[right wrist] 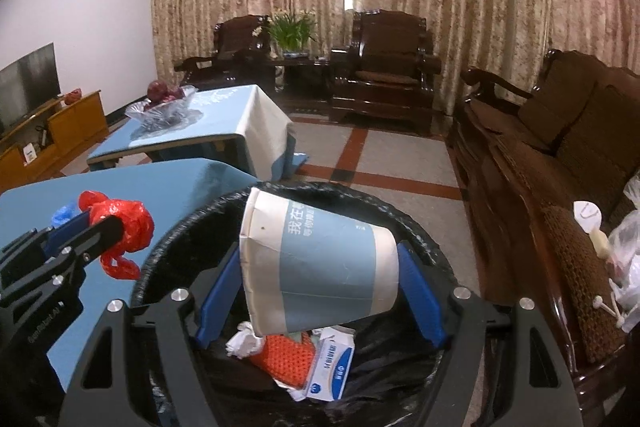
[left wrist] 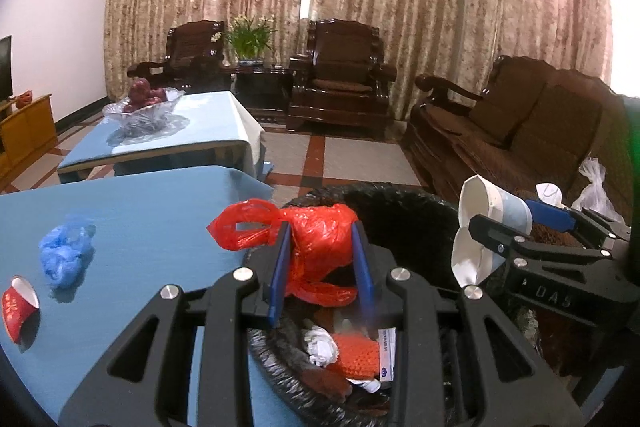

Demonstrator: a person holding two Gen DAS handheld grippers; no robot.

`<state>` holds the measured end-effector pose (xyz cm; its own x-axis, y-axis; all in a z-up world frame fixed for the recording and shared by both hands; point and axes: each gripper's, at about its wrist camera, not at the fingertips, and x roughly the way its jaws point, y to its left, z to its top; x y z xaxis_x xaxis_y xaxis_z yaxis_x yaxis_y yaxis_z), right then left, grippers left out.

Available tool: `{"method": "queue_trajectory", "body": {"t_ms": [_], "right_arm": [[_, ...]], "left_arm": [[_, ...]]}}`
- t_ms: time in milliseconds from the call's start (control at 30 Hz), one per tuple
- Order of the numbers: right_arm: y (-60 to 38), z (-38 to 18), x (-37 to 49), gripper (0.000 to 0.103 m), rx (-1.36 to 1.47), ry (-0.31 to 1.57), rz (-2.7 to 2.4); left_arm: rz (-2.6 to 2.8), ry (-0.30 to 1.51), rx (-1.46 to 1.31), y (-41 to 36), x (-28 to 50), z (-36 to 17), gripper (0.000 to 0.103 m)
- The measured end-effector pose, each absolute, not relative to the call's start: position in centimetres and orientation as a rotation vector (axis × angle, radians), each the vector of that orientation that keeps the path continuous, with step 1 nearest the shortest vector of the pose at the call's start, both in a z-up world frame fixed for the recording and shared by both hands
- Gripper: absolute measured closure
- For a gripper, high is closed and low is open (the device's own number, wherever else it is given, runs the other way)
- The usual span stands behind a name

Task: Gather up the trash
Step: 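Carry bag and cup over the bin and open both grippers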

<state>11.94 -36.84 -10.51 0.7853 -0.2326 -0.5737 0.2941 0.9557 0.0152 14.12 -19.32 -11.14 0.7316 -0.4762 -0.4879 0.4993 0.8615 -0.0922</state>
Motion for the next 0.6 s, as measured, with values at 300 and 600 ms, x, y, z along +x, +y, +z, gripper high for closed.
{"method": "queue_trajectory", "body": {"t_ms": [300, 600], "right_arm": [[-37.8, -12.4, 12.4, 0.026, 0.067, 0.646, -0.325], [-38.1, -12.1, 11.9, 0.008, 0.059, 0.629, -0.368]], "left_arm": [[-0.579, 0.565, 0.045, -20.6, 15.6, -12.2, 0.06], [-0.571, 0.549, 0.032, -20.0, 15.8, -11.4, 0.034]]}}
